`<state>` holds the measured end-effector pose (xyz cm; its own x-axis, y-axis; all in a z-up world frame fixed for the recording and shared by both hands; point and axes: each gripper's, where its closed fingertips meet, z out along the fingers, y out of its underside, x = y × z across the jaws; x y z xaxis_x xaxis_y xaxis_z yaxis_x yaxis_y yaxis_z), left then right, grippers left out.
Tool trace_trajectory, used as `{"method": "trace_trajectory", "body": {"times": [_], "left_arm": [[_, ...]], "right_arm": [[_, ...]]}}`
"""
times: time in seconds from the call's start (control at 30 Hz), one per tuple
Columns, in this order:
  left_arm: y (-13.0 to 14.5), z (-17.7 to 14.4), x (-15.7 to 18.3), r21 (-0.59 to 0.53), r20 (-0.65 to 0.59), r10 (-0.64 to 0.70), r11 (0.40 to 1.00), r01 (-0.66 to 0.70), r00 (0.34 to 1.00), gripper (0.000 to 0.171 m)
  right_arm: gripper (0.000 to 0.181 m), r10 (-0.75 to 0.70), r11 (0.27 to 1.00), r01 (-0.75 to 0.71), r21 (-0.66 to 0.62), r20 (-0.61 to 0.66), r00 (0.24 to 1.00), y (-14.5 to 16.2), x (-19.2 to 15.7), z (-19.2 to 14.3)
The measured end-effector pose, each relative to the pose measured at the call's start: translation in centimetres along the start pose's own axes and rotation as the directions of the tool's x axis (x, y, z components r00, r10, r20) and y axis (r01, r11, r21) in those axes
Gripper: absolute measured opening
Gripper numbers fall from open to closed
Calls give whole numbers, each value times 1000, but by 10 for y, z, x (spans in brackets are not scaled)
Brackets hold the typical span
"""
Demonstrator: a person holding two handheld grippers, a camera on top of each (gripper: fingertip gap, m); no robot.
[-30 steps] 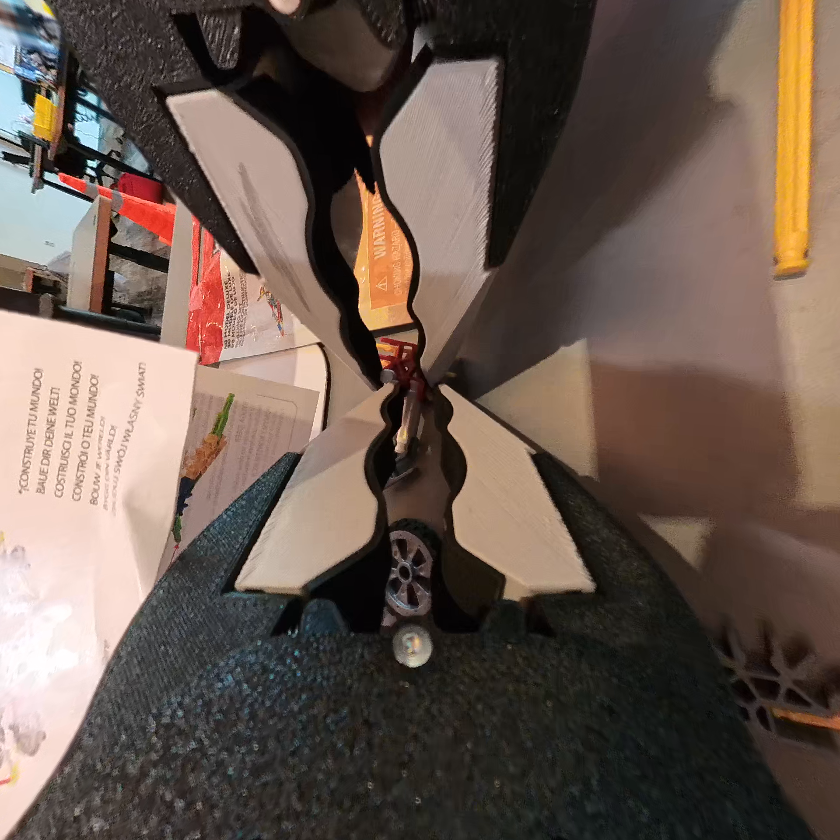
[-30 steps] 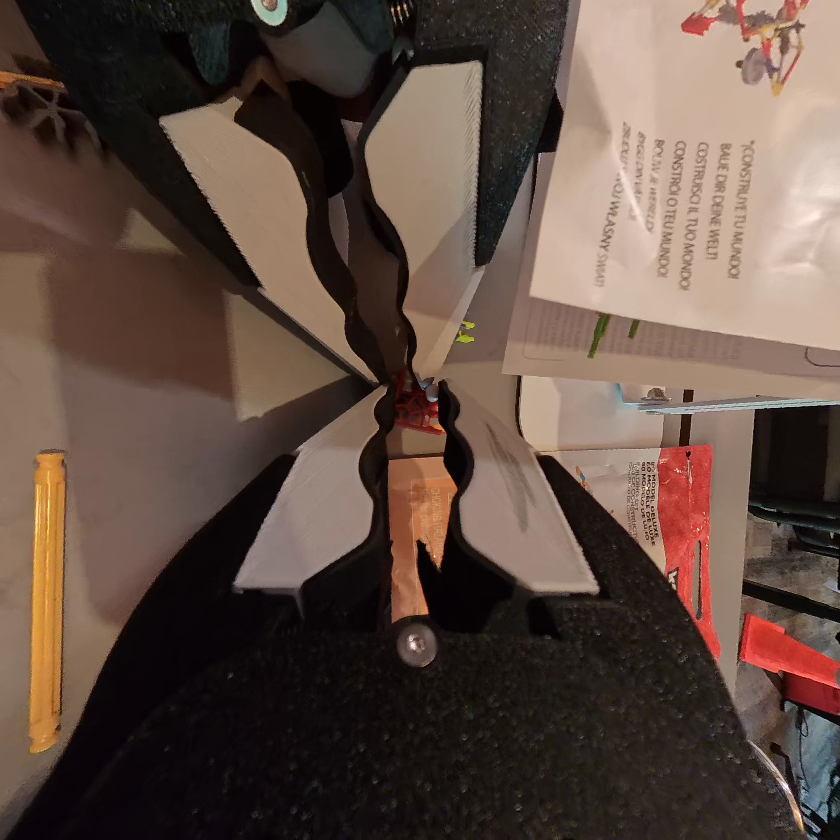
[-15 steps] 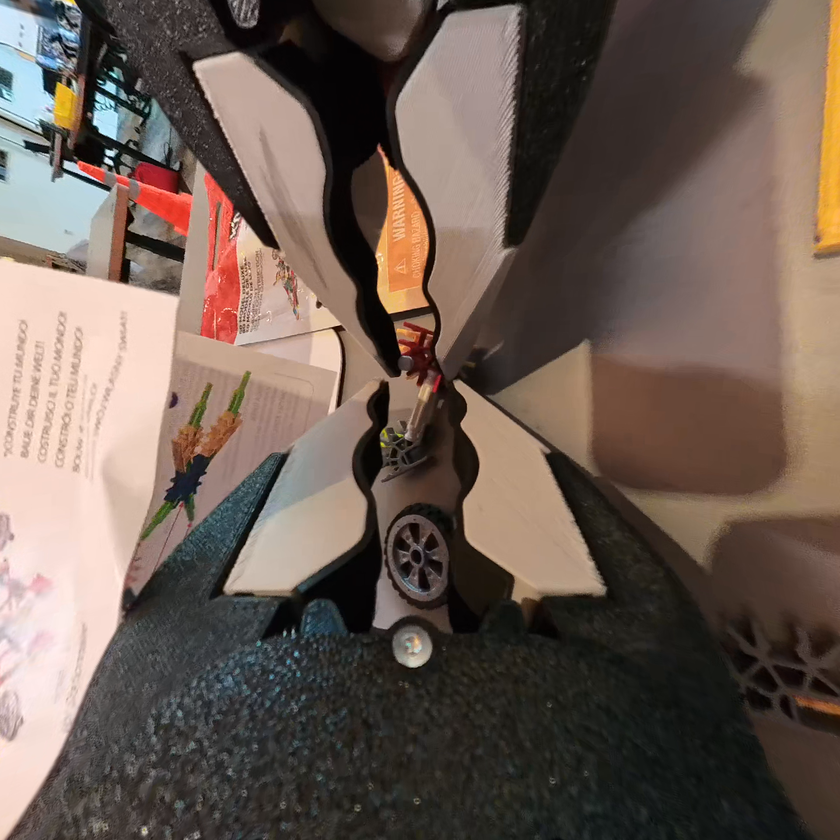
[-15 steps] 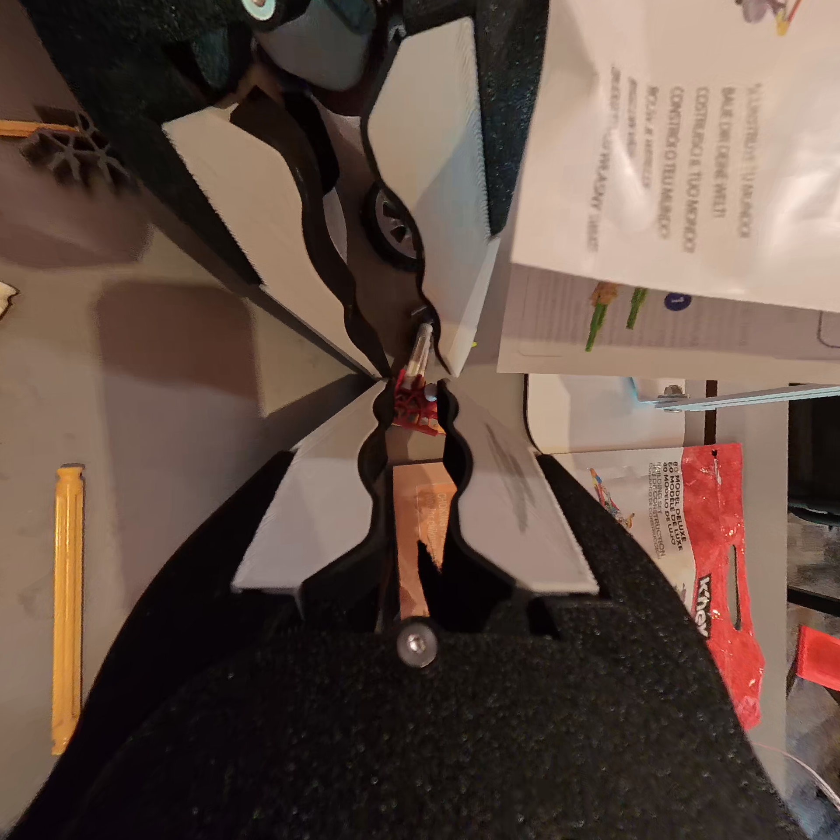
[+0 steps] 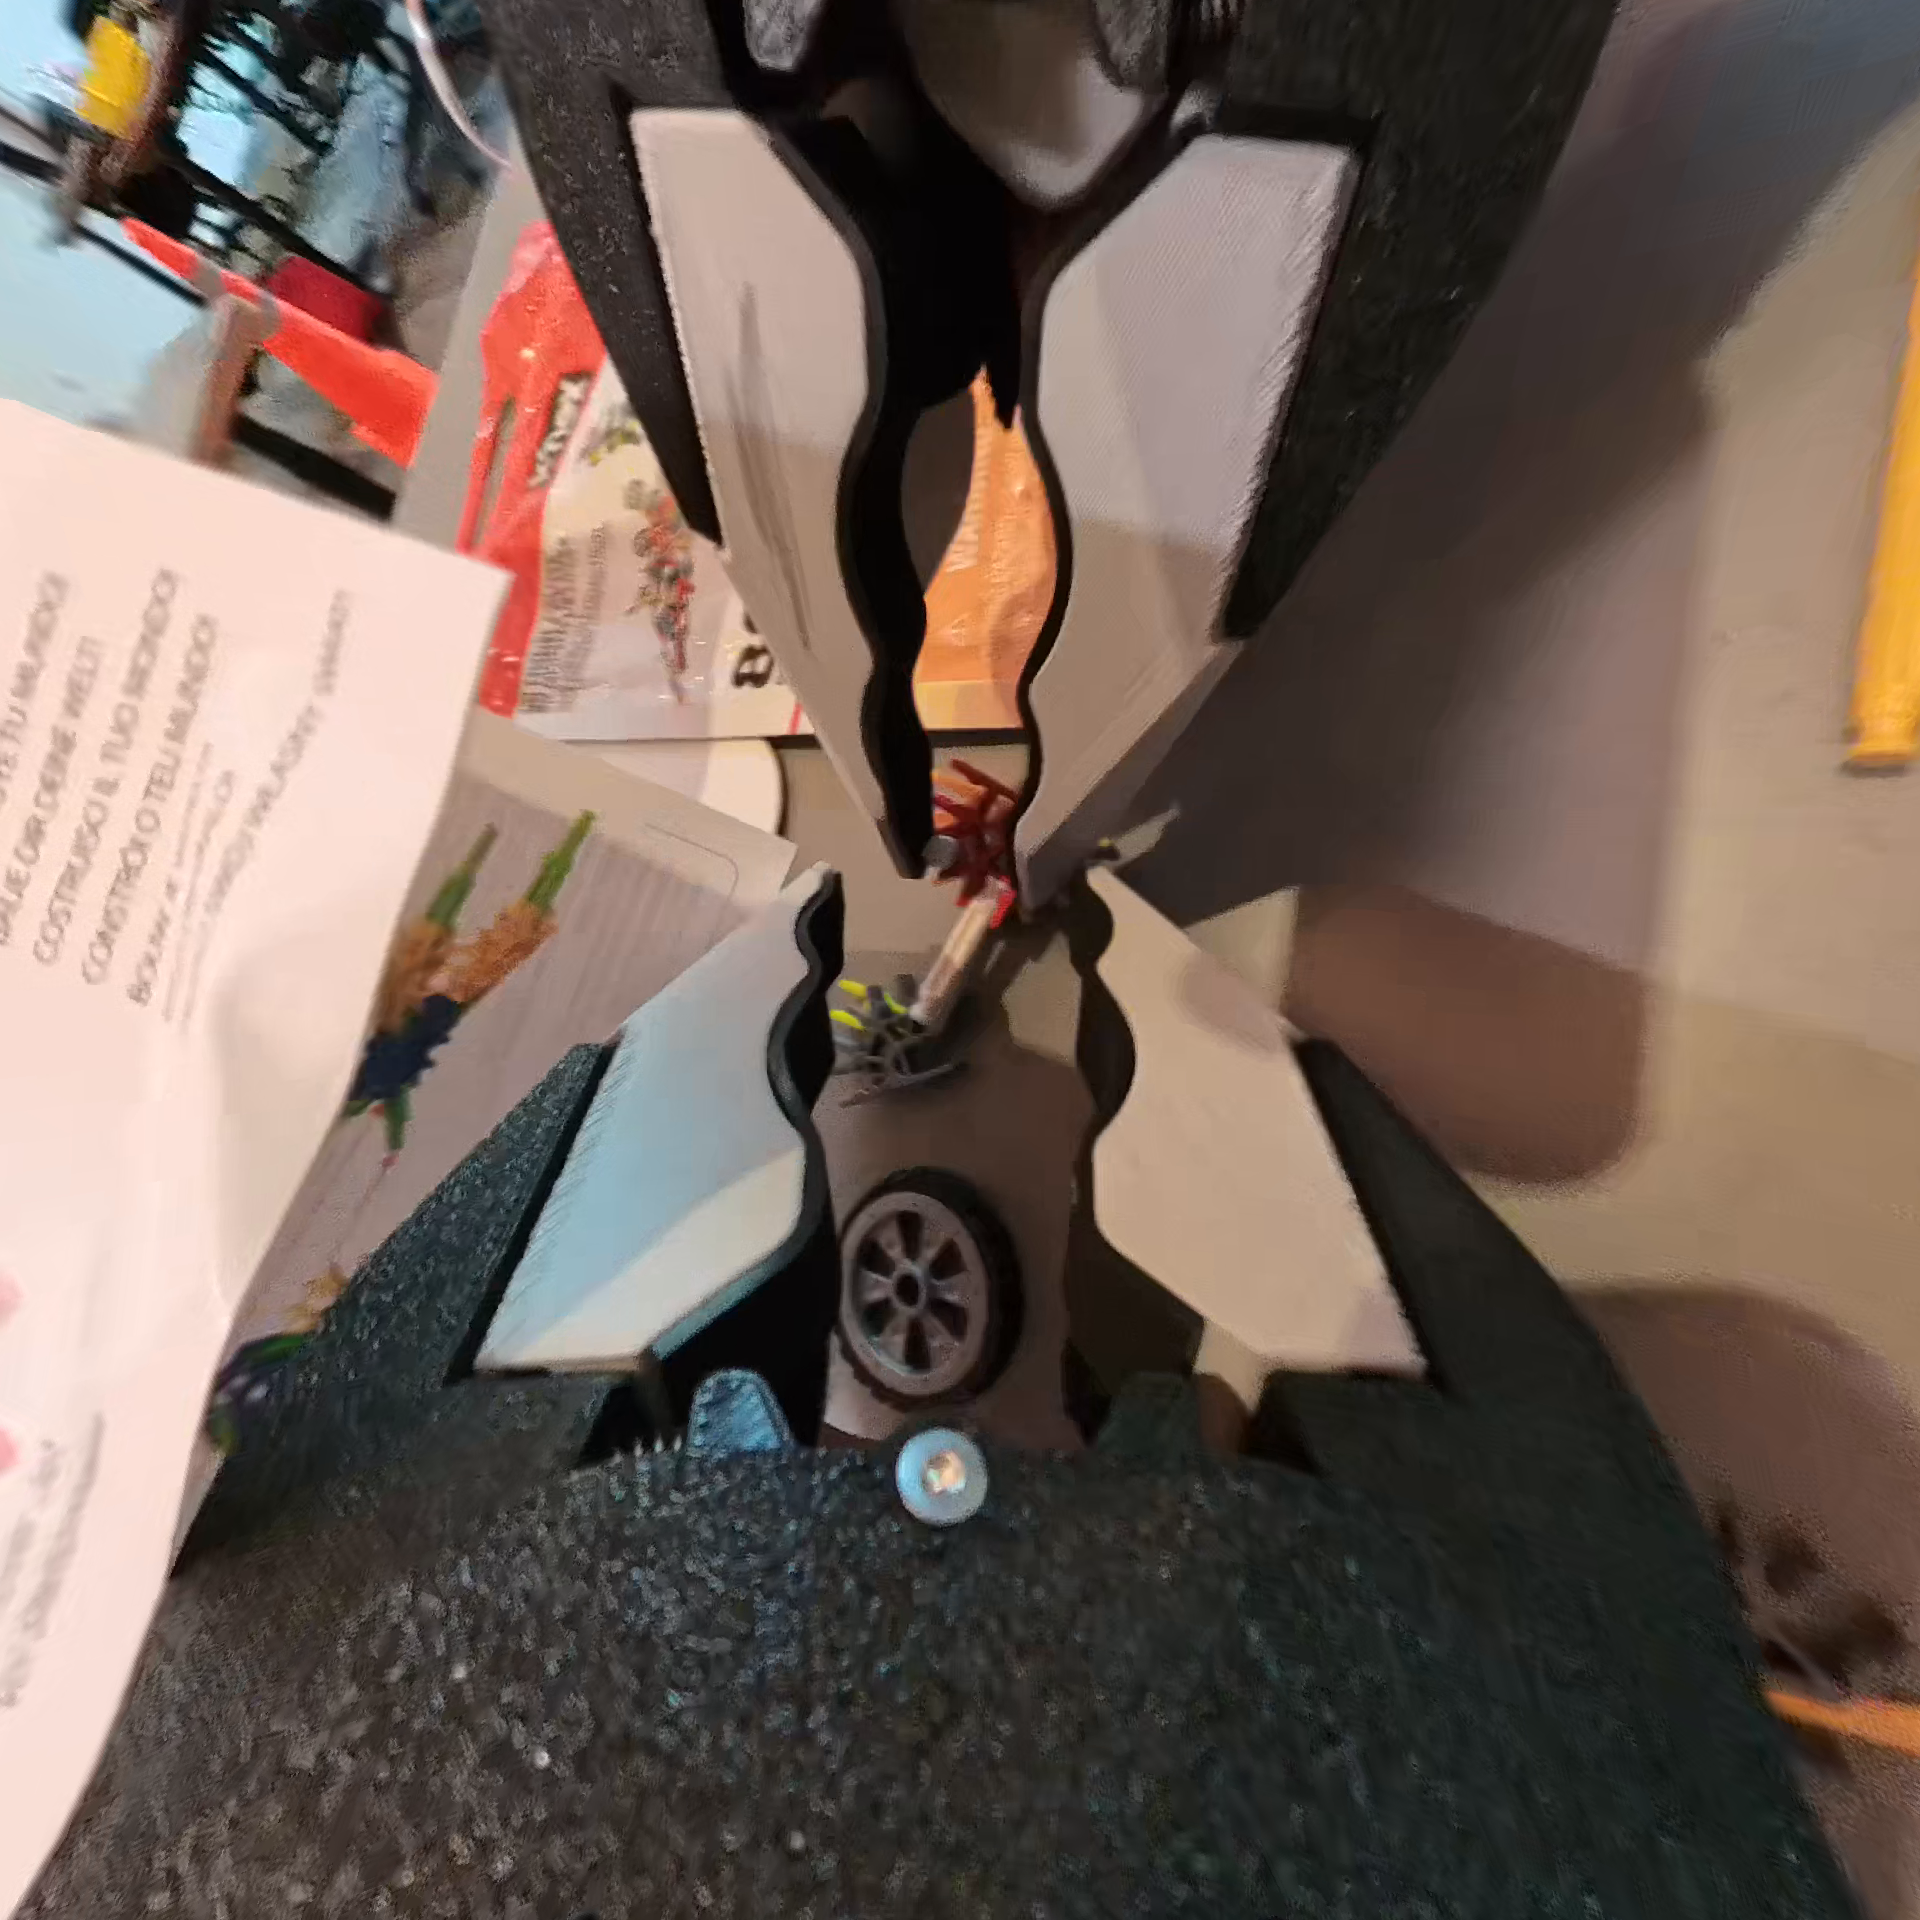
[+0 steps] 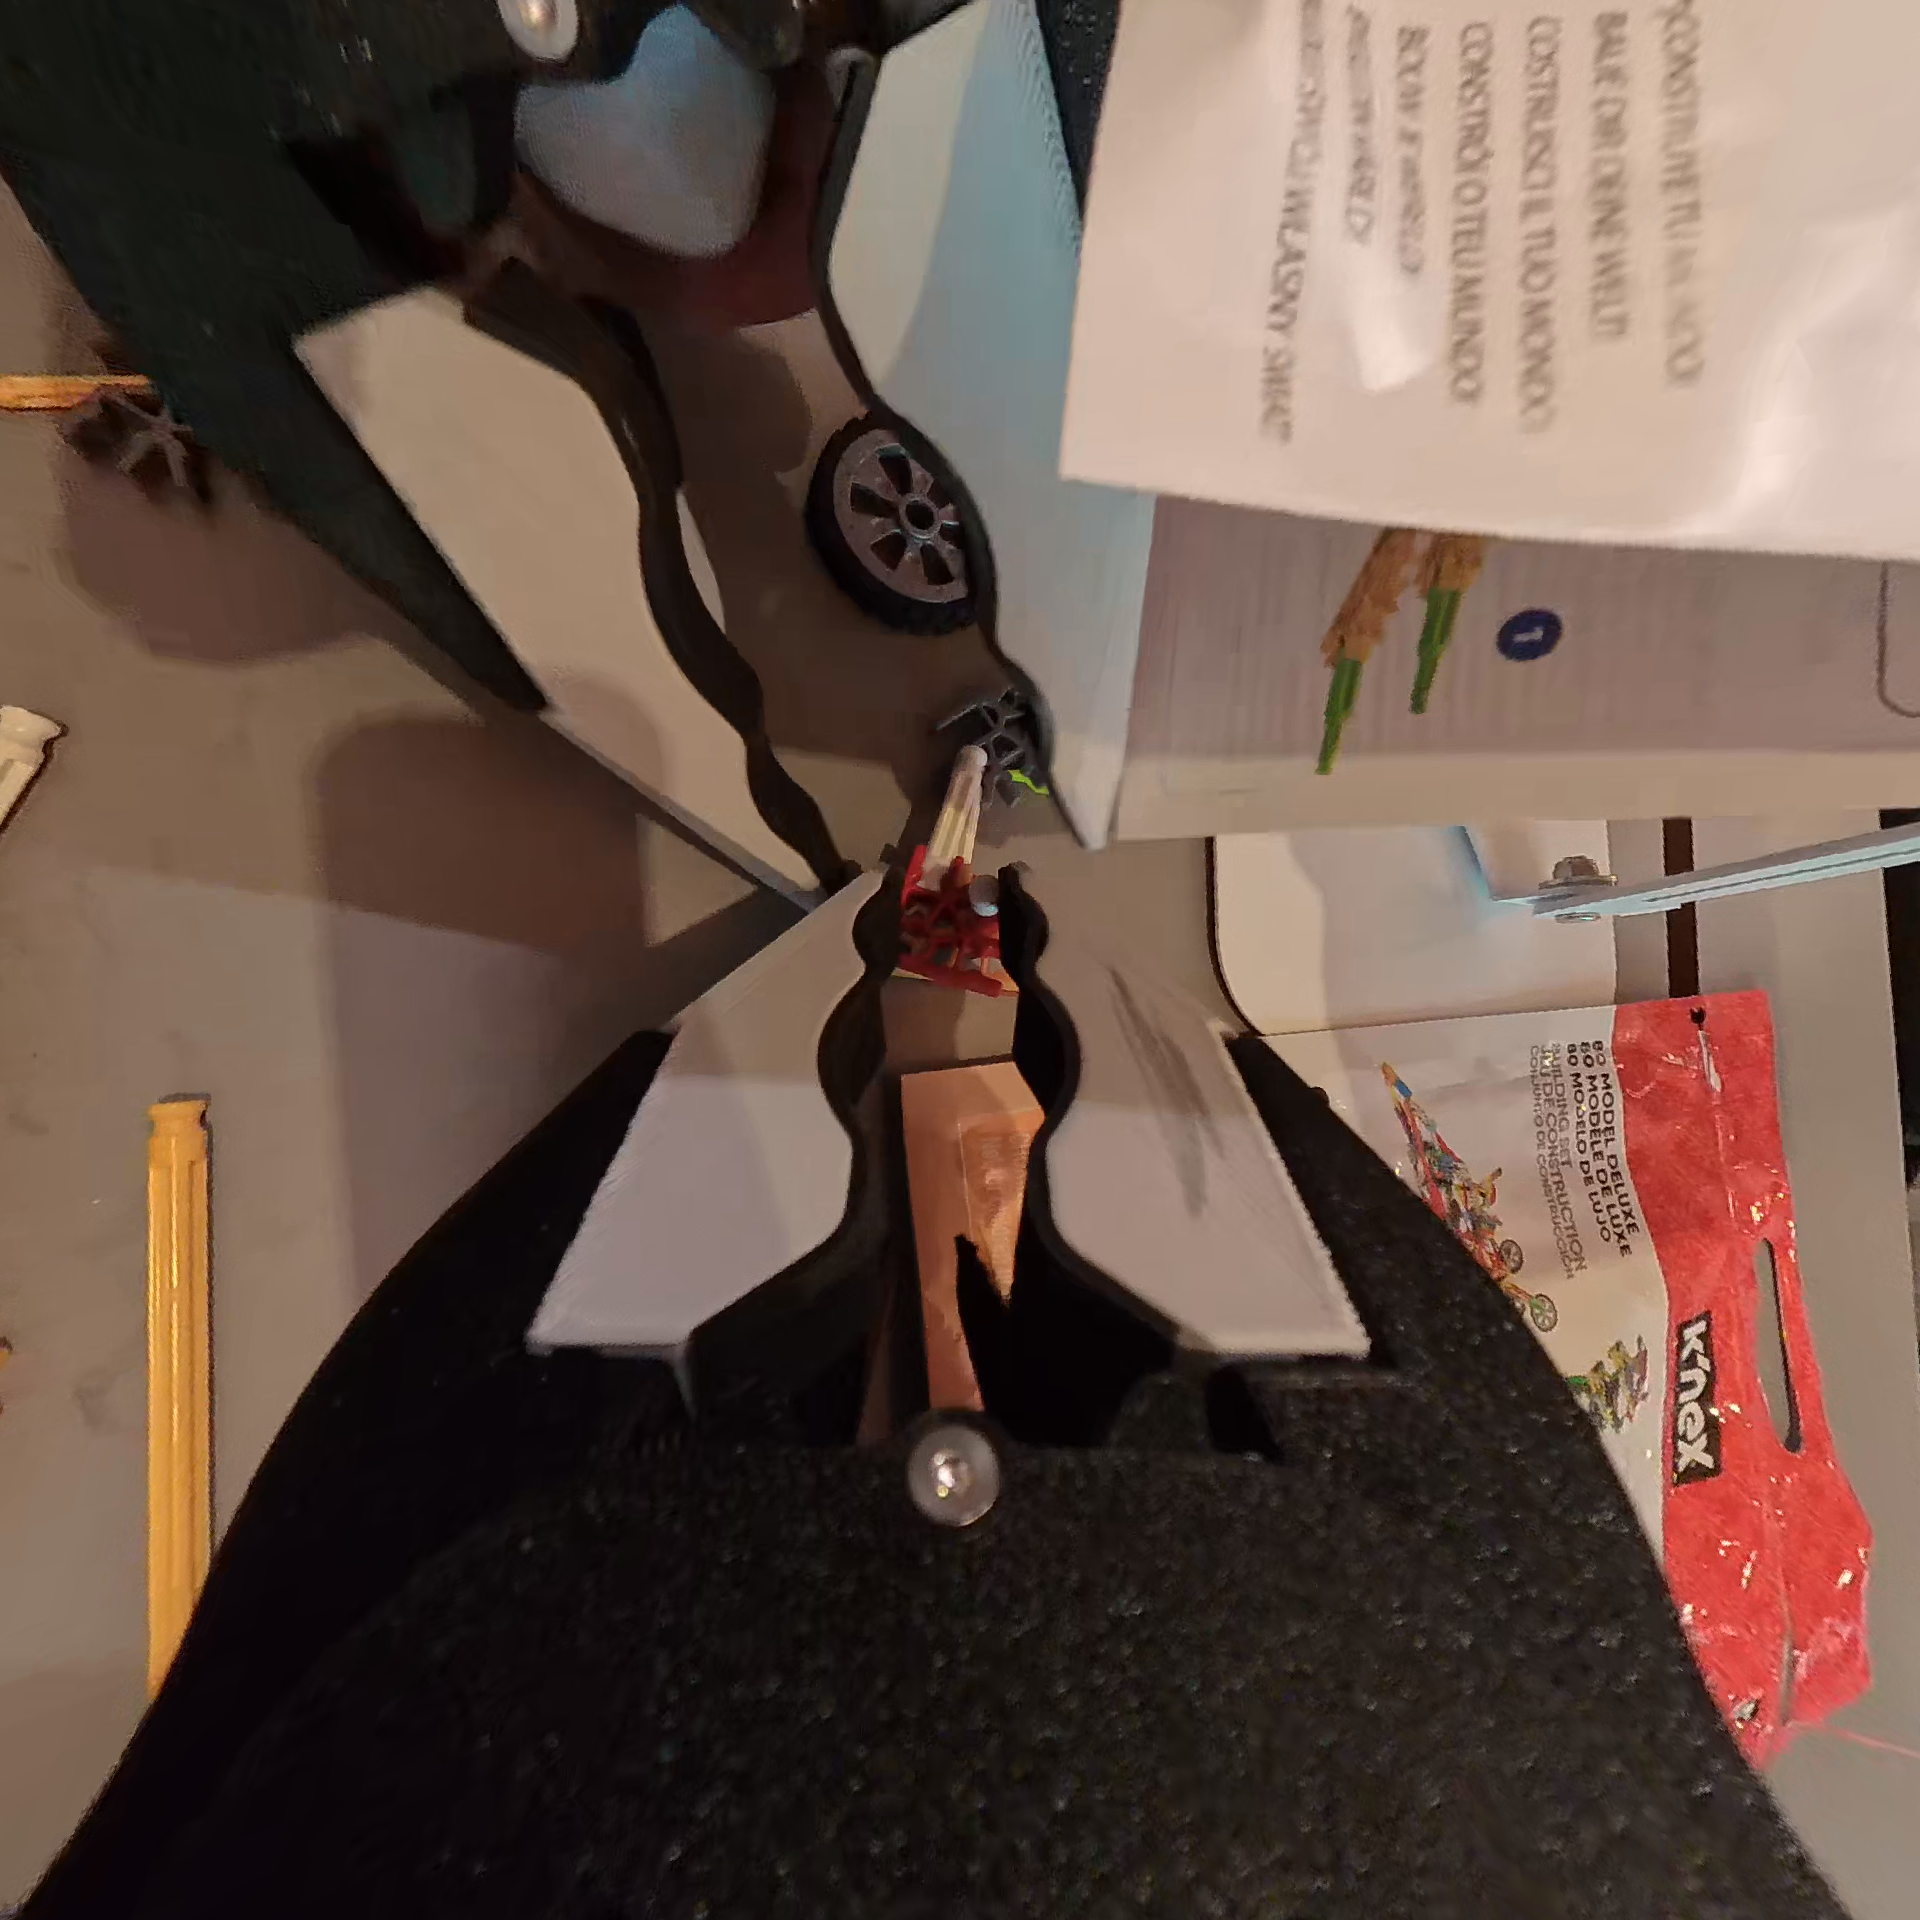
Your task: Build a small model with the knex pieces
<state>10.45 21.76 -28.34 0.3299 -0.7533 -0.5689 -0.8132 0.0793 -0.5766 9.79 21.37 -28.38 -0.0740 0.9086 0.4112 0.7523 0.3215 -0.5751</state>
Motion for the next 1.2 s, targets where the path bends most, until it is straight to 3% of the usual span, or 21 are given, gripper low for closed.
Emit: {"method": "trace_trajectory", "body": {"times": [0.17,0.43,0.9,0.93,1.0,1.2], "left_arm": [[-3,3,3,15,30,0,1000,-1,1000,33],[-11,3,0,37,85,22,999,-25,996,40],[-5,4,-5,-39,169,46,998,-40,985,37],[-5,4,-5,-37,171,50,998,-45,984,38],[-3,2,-6,-54,185,59,997,-50,981,41],[-1,0,-2,-58,162,26,998,-16,986,39]], "right_arm": [[16,36,999,-36,5,6,999,1,2,0],[16,179,983,-182,36,69,981,0,3,0],[15,300,952,-304,32,93,949,-4,4,2],[4,323,944,-327,35,86,942,-5,6,3],[5,358,931,-363,34,96,929,-5,7,3],[6,344,936,-350,31,111,932,-9,1,4]]}}
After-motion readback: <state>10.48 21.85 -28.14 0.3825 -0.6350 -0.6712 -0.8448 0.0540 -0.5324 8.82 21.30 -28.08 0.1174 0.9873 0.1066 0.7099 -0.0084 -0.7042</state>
